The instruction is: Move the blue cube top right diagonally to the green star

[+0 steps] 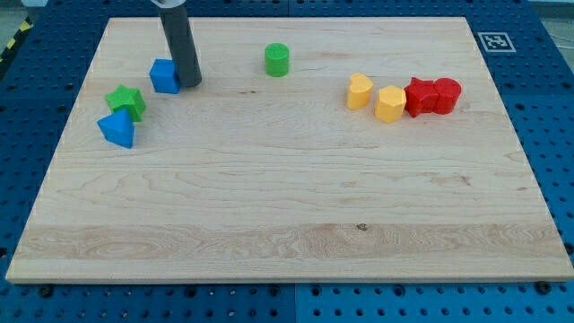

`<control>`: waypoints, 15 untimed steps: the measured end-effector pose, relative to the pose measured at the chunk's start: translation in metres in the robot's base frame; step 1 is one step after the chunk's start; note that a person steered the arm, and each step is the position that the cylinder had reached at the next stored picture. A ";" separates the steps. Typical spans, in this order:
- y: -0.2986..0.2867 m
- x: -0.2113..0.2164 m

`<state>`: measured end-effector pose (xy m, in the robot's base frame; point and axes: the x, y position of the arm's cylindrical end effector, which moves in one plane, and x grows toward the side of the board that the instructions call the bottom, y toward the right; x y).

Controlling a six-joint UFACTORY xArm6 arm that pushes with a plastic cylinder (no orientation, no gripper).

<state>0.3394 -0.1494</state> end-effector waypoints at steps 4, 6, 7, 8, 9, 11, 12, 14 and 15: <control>0.005 -0.050; -0.004 -0.051; -0.027 -0.051; -0.030 -0.039; -0.020 -0.023; 0.006 -0.008; 0.013 0.000; 0.011 0.004; 0.011 -0.001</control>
<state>0.3381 -0.1385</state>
